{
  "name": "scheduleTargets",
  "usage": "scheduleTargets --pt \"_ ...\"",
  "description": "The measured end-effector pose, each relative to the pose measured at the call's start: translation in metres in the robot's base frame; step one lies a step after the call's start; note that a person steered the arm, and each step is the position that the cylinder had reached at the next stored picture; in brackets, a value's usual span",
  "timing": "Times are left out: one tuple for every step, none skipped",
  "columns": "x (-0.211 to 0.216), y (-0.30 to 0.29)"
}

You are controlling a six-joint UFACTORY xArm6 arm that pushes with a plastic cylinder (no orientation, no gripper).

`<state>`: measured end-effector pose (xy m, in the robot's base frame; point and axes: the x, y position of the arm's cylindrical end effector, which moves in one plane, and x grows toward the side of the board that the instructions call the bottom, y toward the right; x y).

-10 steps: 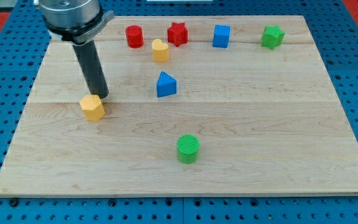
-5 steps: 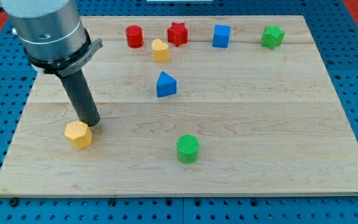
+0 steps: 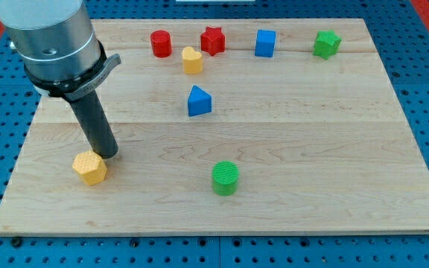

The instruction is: Move the yellow hexagon horizontally to the green circle

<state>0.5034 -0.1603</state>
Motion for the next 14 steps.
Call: scheduleTargets --pt "0.007 -0.002" --pt "0.007 -0.002" --pt "0.017 -0.002" --pt "0.024 -0.002" --pt "0.024 -0.002" --pt "0.024 0.023" --pt "0.024 0.039" --pt "0.052 0.038" --pt "0.058 0.036" --pt "0.058 0.032" --pt "0.058 0.014" --pt "0.058 0.013" --pt "0.058 0.003" --pt "0.058 -0.001"
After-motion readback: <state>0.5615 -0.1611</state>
